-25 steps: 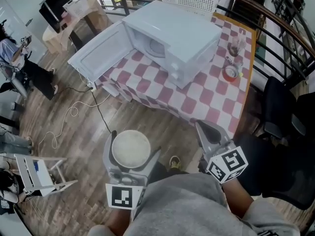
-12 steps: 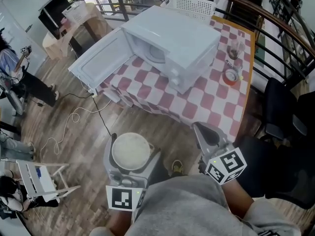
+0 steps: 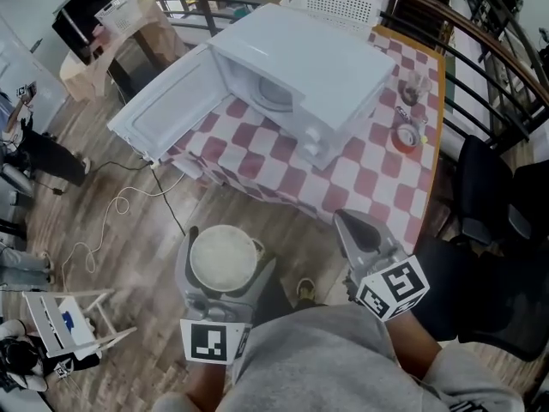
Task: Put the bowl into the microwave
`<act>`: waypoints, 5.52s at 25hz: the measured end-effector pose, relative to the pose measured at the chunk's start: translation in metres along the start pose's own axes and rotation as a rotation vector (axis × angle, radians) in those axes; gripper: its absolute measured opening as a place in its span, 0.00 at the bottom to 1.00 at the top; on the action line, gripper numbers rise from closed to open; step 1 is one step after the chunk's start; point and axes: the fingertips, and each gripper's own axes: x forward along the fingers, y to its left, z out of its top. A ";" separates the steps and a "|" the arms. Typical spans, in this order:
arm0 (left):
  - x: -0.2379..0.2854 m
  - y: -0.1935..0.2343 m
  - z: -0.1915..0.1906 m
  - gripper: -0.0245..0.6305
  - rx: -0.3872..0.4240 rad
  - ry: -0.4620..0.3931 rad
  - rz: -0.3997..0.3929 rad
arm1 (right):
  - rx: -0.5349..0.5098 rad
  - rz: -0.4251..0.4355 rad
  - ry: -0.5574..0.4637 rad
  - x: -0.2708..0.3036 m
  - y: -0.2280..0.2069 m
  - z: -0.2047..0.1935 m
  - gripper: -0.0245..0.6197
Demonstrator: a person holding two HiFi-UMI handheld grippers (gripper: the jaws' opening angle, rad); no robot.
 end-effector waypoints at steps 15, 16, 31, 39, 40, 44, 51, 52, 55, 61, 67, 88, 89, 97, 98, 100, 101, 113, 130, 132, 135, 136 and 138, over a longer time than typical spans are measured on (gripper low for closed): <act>0.090 0.083 -0.019 0.86 -0.040 0.027 -0.053 | 0.007 -0.047 0.039 0.106 -0.023 0.016 0.04; 0.096 0.088 -0.021 0.86 -0.043 0.036 -0.061 | 0.009 -0.051 0.037 0.113 -0.024 0.019 0.04; 0.148 0.155 -0.041 0.86 -0.077 0.085 -0.146 | 0.026 -0.108 0.067 0.191 -0.020 0.030 0.04; 0.163 0.185 -0.042 0.86 -0.080 0.053 -0.173 | 0.024 -0.141 0.060 0.221 -0.016 0.037 0.04; 0.164 0.189 -0.043 0.86 -0.081 0.053 -0.174 | 0.026 -0.146 0.056 0.224 -0.016 0.037 0.04; 0.167 0.198 -0.045 0.86 -0.092 0.060 -0.188 | 0.026 -0.166 0.044 0.233 -0.015 0.040 0.04; 0.175 0.204 -0.046 0.86 -0.086 0.045 -0.223 | 0.009 -0.193 0.032 0.240 -0.016 0.049 0.04; 0.177 0.203 -0.047 0.86 -0.093 0.048 -0.226 | 0.010 -0.197 0.031 0.240 -0.016 0.049 0.04; 0.183 0.201 -0.049 0.86 -0.104 0.058 -0.241 | 0.018 -0.206 0.032 0.240 -0.018 0.049 0.04; 0.200 0.195 -0.055 0.86 -0.110 0.074 -0.284 | 0.028 -0.221 0.029 0.242 -0.023 0.047 0.04; 0.230 0.184 -0.063 0.86 -0.088 0.081 -0.320 | 0.045 -0.225 0.029 0.250 -0.033 0.045 0.04; 0.375 0.122 -0.167 0.86 -0.005 0.181 -0.457 | 0.128 -0.158 0.077 0.296 -0.052 0.027 0.04; 0.382 0.119 -0.172 0.86 0.000 0.184 -0.461 | 0.130 -0.157 0.081 0.299 -0.054 0.026 0.04; 0.429 0.095 -0.203 0.86 0.066 0.208 -0.455 | 0.161 -0.154 0.090 0.308 -0.056 0.025 0.04; 0.434 0.093 -0.206 0.86 0.080 0.215 -0.448 | 0.158 -0.153 0.094 0.309 -0.055 0.024 0.04; 0.444 0.089 -0.212 0.86 0.104 0.229 -0.435 | 0.142 -0.156 0.104 0.310 -0.054 0.022 0.04; 0.449 0.087 -0.215 0.86 0.109 0.237 -0.428 | 0.134 -0.161 0.108 0.310 -0.054 0.021 0.04; 0.475 0.095 -0.231 0.86 0.172 0.257 -0.342 | 0.160 -0.177 0.116 0.315 -0.052 0.017 0.04; 0.464 0.106 -0.248 0.85 0.160 0.314 -0.356 | 0.165 -0.179 0.082 0.308 -0.044 0.025 0.04; 0.461 0.106 -0.247 0.85 0.152 0.321 -0.368 | 0.161 -0.184 0.074 0.305 -0.042 0.027 0.04; 0.455 0.107 -0.247 0.85 0.140 0.332 -0.383 | 0.153 -0.190 0.071 0.301 -0.040 0.029 0.04; 0.453 0.107 -0.247 0.85 0.134 0.336 -0.385 | 0.151 -0.192 0.068 0.299 -0.038 0.030 0.04; 0.449 0.111 -0.245 0.85 0.111 0.341 -0.384 | 0.143 -0.194 0.061 0.295 -0.035 0.031 0.04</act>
